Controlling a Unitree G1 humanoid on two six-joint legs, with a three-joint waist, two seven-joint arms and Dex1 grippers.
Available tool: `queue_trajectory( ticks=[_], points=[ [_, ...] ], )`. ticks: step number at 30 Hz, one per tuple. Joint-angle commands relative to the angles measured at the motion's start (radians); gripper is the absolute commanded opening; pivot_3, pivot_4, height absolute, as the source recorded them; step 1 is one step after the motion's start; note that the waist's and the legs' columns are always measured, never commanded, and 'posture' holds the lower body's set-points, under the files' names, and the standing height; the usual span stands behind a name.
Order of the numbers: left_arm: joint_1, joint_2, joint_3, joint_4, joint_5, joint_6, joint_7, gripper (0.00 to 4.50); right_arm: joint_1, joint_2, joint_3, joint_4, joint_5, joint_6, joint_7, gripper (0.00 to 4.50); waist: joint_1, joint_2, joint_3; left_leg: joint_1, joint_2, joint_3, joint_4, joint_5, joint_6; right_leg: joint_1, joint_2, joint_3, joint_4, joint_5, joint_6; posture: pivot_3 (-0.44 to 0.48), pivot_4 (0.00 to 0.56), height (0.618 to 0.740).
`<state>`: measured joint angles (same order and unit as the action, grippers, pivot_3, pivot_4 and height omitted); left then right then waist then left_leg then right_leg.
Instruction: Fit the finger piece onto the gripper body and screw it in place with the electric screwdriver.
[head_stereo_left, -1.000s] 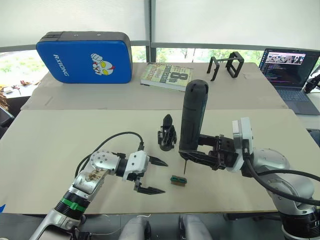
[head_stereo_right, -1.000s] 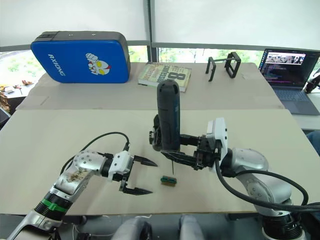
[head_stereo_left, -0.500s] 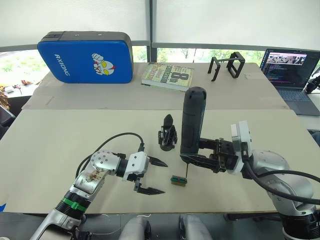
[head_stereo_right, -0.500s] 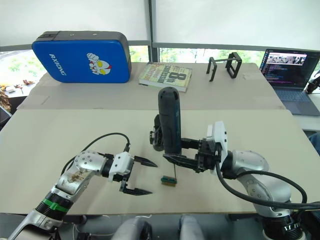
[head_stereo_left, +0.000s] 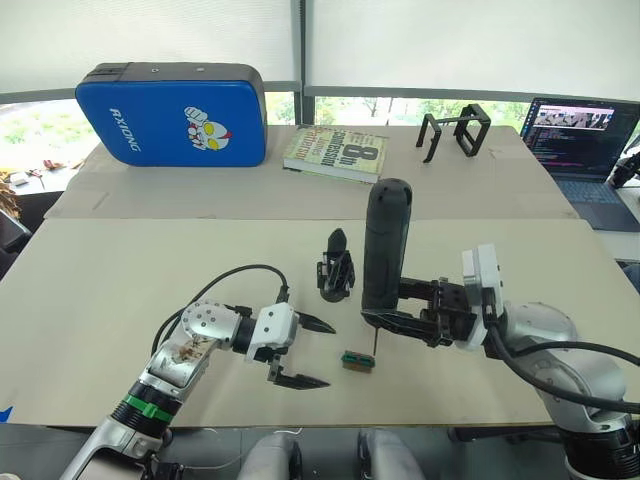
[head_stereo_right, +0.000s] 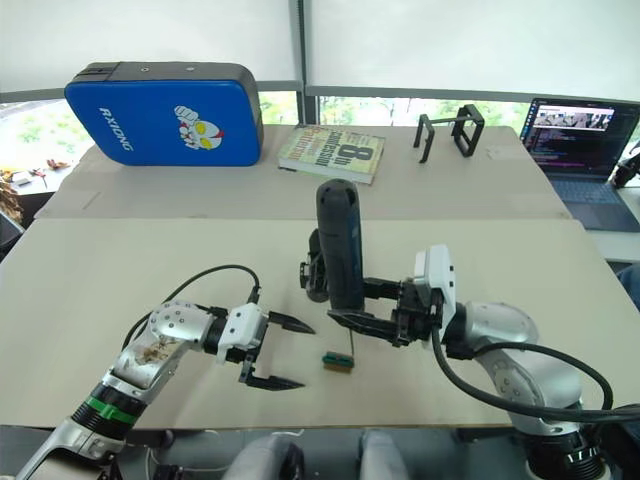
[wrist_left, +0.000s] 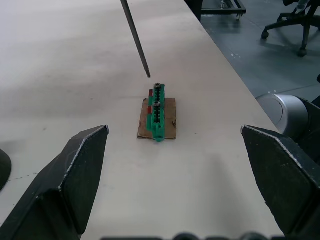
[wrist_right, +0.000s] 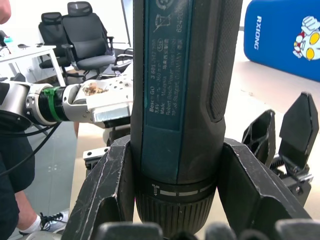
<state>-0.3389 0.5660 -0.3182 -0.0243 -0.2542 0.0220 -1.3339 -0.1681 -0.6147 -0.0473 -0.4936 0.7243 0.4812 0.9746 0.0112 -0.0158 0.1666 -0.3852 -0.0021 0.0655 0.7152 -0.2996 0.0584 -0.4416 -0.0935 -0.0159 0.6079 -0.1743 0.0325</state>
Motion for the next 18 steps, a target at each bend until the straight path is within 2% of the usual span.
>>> queue_trajectory(
  ticks=[1, 18],
  points=[
    [-0.013, -0.003, 0.004, -0.019, -0.002, -0.01, 0.001, 4.5, -0.004, 0.01, -0.014, -0.025, 0.006, -0.048, 0.014, 1.91, 0.0, 0.0, 0.0, 0.0, 0.0, 0.0, 0.0, 0.0, 0.0, 0.0, 0.0, 0.0, 0.0, 0.0, 0.0, 0.0, 0.15, 0.74],
    [-0.025, 0.012, 0.012, -0.097, -0.023, 0.068, 0.017, 4.5, -0.014, 0.016, -0.012, -0.037, 0.022, -0.03, 0.012, 1.91, 0.0, 0.0, 0.0, 0.0, 0.0, 0.0, 0.0, 0.0, 0.0, 0.0, 0.0, 0.0, 0.0, 0.0, 0.0, 0.0, 0.15, 0.74]
  ],
)
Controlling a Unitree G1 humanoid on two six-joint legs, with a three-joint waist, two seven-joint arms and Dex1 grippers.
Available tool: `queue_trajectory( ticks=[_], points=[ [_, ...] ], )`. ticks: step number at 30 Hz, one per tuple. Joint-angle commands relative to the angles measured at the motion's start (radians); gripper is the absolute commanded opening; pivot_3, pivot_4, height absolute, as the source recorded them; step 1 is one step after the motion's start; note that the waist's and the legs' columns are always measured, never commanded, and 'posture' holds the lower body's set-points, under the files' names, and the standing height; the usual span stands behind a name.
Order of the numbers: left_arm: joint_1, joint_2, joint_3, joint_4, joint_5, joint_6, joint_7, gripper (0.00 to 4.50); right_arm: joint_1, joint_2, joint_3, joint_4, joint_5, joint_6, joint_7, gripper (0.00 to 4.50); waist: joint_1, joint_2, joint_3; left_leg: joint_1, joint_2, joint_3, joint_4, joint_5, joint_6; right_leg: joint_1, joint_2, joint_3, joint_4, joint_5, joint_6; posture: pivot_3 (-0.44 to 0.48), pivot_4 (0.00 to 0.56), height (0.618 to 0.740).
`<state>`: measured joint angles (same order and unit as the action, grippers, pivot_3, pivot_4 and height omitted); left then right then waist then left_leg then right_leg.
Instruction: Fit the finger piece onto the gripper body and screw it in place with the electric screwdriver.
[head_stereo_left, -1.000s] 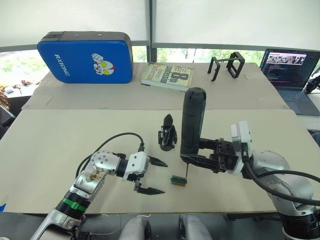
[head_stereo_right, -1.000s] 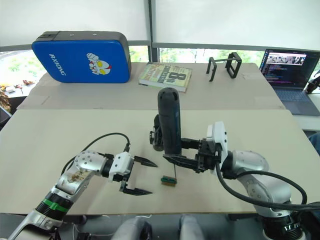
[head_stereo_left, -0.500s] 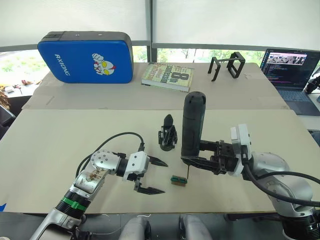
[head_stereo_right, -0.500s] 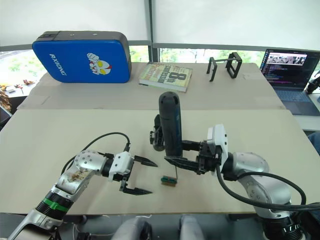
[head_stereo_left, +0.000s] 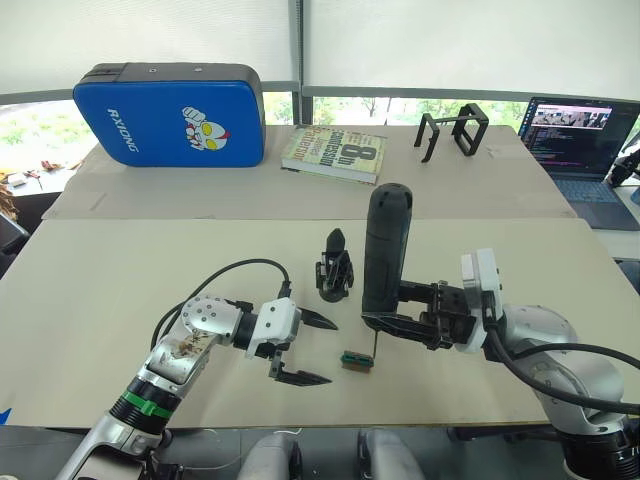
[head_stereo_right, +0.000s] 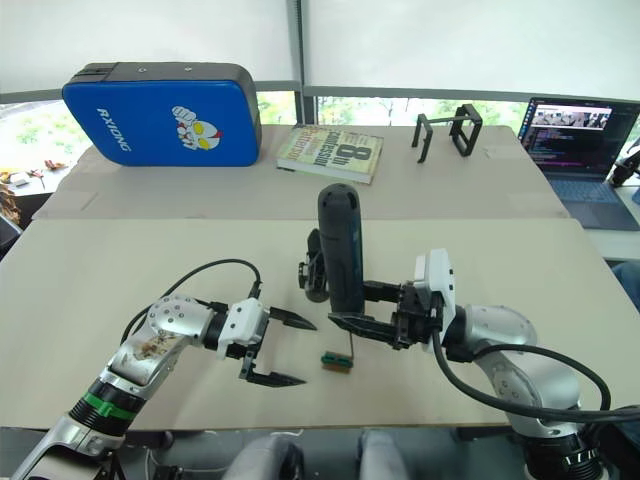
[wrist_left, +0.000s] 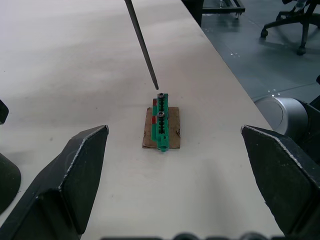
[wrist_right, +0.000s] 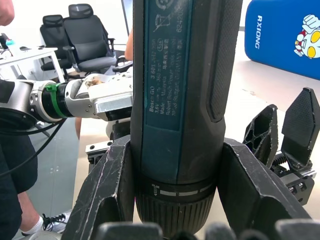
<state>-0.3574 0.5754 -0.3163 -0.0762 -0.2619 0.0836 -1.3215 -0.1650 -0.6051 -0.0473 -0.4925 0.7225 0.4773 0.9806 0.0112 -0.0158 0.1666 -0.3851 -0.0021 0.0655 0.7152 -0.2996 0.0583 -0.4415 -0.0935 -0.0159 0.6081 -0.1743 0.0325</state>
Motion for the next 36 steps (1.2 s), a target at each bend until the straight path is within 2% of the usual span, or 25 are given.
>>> queue_trajectory(
  ticks=[1, 36],
  points=[
    [-0.006, 0.003, 0.01, -0.049, -0.016, 0.011, 0.006, 4.5, -0.019, 0.009, -0.009, -0.035, 0.022, -0.027, 0.006, 1.91, 0.0, 0.0, 0.0, 0.0, 0.0, 0.0, 0.0, 0.0, 0.0, 0.0, 0.0, 0.0, 0.0, 0.0, 0.0, 0.0, 0.15, 0.74],
    [0.008, 0.014, 0.013, -0.05, -0.011, 0.005, 0.002, 4.5, -0.026, 0.018, 0.003, -0.035, 0.021, -0.021, -0.001, 1.91, 0.0, 0.0, 0.0, 0.0, 0.0, 0.0, 0.0, 0.0, 0.0, 0.0, 0.0, 0.0, 0.0, 0.0, 0.0, 0.0, 0.15, 0.74]
  ],
)
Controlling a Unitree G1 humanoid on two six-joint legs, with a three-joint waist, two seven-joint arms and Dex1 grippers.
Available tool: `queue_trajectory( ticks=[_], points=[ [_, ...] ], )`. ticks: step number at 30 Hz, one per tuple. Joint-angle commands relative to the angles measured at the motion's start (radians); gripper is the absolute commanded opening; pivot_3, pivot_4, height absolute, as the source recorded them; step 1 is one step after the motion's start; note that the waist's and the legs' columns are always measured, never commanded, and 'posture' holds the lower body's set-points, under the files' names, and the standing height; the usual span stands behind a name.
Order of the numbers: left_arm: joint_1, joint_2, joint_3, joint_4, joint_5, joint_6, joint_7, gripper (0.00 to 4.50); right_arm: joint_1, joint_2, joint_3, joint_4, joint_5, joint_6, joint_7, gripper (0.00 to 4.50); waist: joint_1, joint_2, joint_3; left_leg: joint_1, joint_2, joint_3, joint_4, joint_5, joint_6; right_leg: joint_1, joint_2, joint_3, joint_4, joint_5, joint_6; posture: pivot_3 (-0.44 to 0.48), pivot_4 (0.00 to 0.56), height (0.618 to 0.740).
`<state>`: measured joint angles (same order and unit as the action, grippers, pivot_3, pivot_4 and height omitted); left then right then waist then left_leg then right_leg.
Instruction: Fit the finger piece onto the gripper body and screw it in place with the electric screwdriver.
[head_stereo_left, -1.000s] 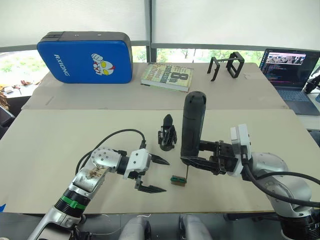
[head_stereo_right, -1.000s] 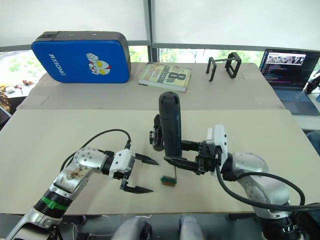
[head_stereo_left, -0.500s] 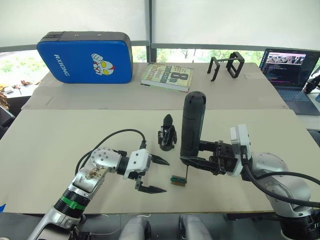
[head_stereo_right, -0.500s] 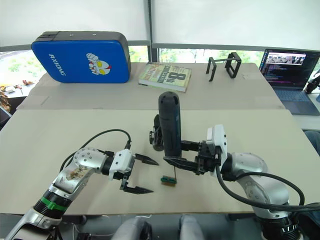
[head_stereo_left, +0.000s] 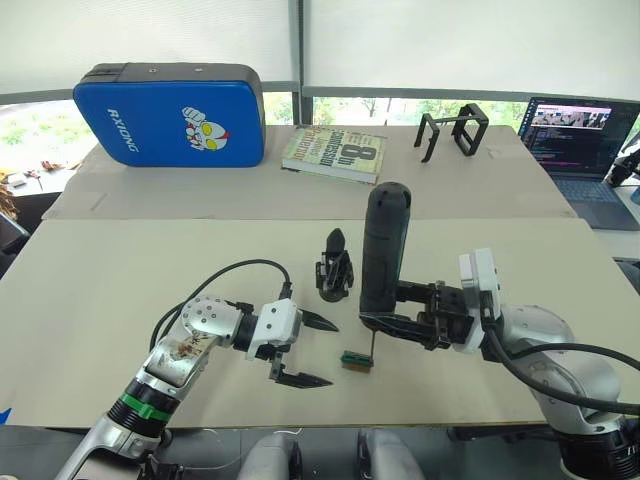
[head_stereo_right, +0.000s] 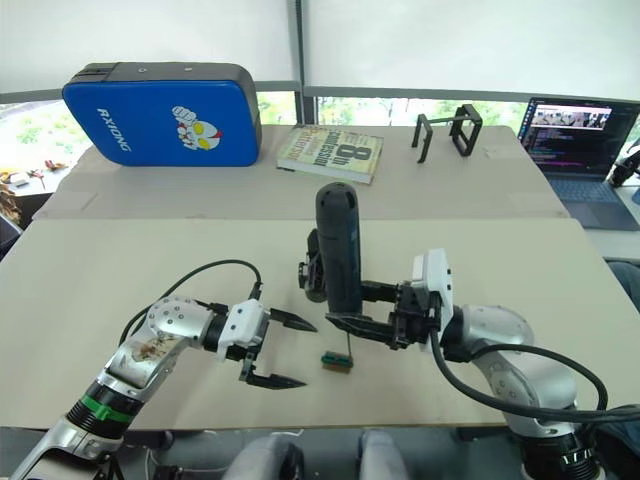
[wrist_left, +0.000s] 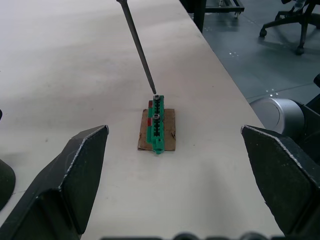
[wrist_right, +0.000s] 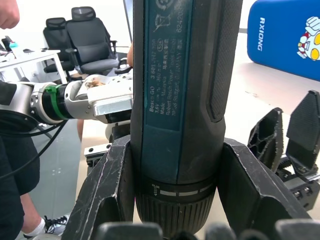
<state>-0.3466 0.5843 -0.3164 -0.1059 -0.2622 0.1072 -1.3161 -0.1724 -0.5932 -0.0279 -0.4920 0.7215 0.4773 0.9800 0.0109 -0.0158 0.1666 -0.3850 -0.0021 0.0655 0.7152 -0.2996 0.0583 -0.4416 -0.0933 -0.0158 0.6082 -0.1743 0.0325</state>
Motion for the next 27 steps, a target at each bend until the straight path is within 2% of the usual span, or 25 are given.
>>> queue_trajectory(
  ticks=[1, 27],
  points=[
    [-0.004, 0.004, 0.013, -0.019, -0.011, -0.019, -0.003, 4.5, -0.018, 0.005, -0.016, -0.035, 0.022, -0.021, -0.001, 1.91, 0.0, 0.0, 0.0, 0.0, 0.0, 0.0, 0.0, 0.0, 0.0, 0.0, 0.0, 0.0, 0.0, 0.0, 0.0, 0.0, 0.15, 0.74],
    [-0.028, 0.017, 0.017, -0.078, -0.037, 0.047, 0.01, 4.5, -0.015, -0.013, -0.022, -0.038, 0.025, -0.019, -0.004, 1.91, 0.0, 0.0, 0.0, 0.0, 0.0, 0.0, 0.0, 0.0, 0.0, 0.0, 0.0, 0.0, 0.0, 0.0, 0.0, 0.0, 0.15, 0.74]
  ],
)
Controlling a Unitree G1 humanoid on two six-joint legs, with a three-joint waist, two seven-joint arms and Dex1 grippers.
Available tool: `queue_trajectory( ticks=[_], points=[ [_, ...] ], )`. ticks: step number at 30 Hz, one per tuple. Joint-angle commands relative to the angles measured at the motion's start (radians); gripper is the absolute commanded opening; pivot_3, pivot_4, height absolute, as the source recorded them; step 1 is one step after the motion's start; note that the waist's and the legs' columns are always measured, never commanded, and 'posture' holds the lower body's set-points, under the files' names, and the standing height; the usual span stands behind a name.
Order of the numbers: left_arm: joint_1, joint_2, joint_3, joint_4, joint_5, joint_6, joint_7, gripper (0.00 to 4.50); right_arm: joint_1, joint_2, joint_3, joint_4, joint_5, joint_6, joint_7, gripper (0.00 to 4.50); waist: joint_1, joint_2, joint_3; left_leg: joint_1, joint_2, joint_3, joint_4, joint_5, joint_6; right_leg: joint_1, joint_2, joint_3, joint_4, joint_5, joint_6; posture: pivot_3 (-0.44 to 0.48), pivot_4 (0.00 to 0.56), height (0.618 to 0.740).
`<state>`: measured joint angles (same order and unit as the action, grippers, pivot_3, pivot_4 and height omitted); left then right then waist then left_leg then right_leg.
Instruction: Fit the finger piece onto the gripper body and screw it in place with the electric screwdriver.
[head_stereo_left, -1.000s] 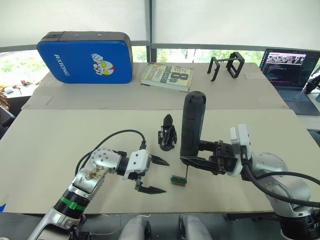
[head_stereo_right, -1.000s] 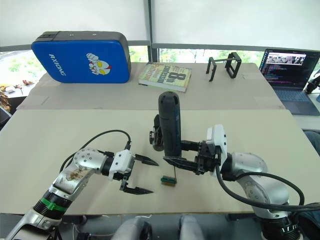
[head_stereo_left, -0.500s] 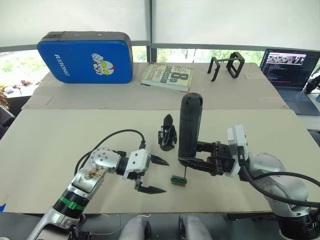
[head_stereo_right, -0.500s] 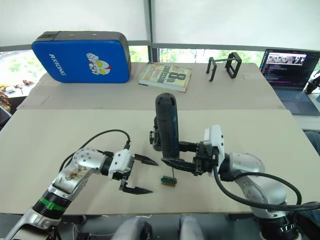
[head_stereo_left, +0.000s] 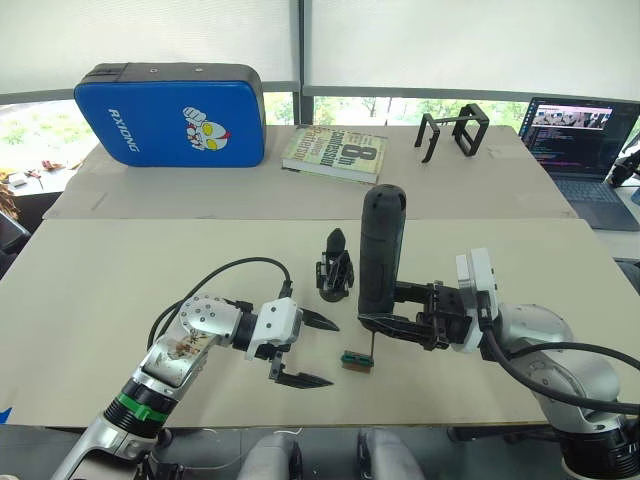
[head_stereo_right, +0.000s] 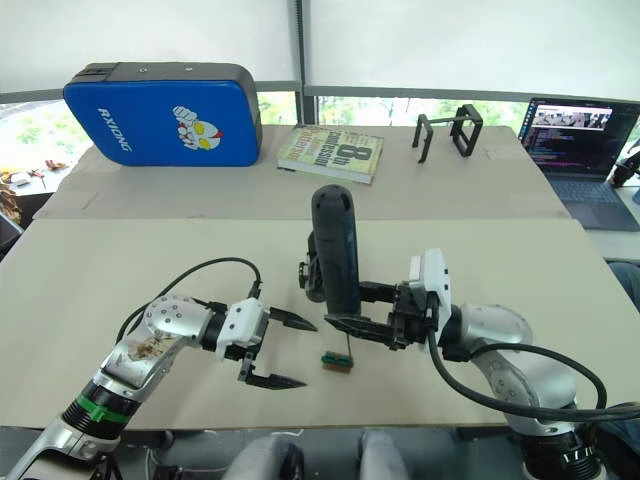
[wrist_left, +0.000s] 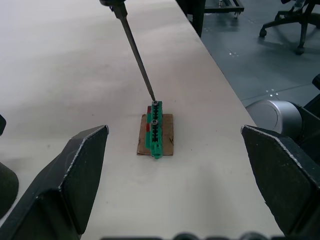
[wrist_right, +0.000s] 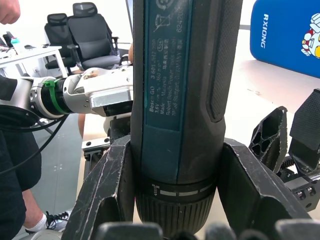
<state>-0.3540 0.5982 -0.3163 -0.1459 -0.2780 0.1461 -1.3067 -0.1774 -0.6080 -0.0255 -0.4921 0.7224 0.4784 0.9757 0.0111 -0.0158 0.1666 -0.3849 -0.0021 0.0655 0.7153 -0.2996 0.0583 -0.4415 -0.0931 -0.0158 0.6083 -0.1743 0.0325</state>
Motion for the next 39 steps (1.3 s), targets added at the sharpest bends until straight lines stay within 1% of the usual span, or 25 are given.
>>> queue_trajectory(
  ticks=[1, 8, 23, 29, 35, 39],
  points=[
    [-0.023, 0.004, 0.018, -0.039, -0.021, 0.011, 0.0, 4.5, -0.011, 0.002, -0.025, -0.037, 0.024, -0.02, 0.0, 1.91, 0.0, 0.0, 0.0, 0.0, 0.0, 0.0, 0.0, 0.0, 0.0, 0.0, 0.0, 0.0, 0.0, 0.0, 0.0, 0.0, 0.15, 0.74],
    [-0.026, 0.008, 0.021, -0.054, -0.027, 0.026, 0.002, 4.5, 0.001, 0.003, -0.008, -0.032, -0.012, -0.044, 0.009, 1.91, 0.0, 0.0, 0.0, 0.0, 0.0, 0.0, 0.0, 0.0, 0.0, 0.0, 0.0, 0.0, 0.0, 0.0, 0.0, 0.0, 0.15, 0.74],
    [-0.026, 0.013, 0.026, -0.072, -0.028, 0.046, 0.006, 4.5, -0.03, 0.018, -0.017, -0.04, 0.017, -0.01, -0.007, 1.91, 0.0, 0.0, 0.0, 0.001, 0.0, 0.0, 0.0, 0.0, 0.0, 0.0, 0.0, 0.0, 0.0, 0.0, 0.0, 0.0, 0.15, 0.74],
    [-0.041, 0.014, 0.028, -0.066, -0.027, 0.055, 0.005, 4.5, -0.028, 0.027, -0.002, -0.013, -0.01, -0.028, 0.004, 1.91, 0.001, 0.0, 0.0, 0.0, 0.0, 0.0, 0.0, 0.0, 0.0, 0.0, 0.0, 0.0, 0.0, 0.0, 0.0, 0.0, 0.15, 0.74],
    [-0.042, 0.021, 0.038, -0.051, -0.026, 0.044, -0.001, 4.5, -0.019, 0.016, -0.025, -0.025, -0.001, -0.022, 0.006, 1.91, 0.0, 0.0, 0.0, 0.0, 0.0, 0.0, 0.0, 0.0, 0.0, 0.0, 0.0, 0.0, 0.0, 0.0, 0.0, 0.0, 0.15, 0.74],
    [-0.028, 0.025, 0.04, -0.07, -0.028, 0.05, 0.006, 4.5, -0.017, 0.013, -0.029, -0.033, 0.002, -0.022, 0.004, 1.91, 0.0, 0.0, 0.0, 0.001, 0.0, 0.0, 0.0, 0.0, 0.0, 0.0, 0.0, 0.0, 0.0, 0.0, 0.0, 0.0, 0.15, 0.74]
  ],
)
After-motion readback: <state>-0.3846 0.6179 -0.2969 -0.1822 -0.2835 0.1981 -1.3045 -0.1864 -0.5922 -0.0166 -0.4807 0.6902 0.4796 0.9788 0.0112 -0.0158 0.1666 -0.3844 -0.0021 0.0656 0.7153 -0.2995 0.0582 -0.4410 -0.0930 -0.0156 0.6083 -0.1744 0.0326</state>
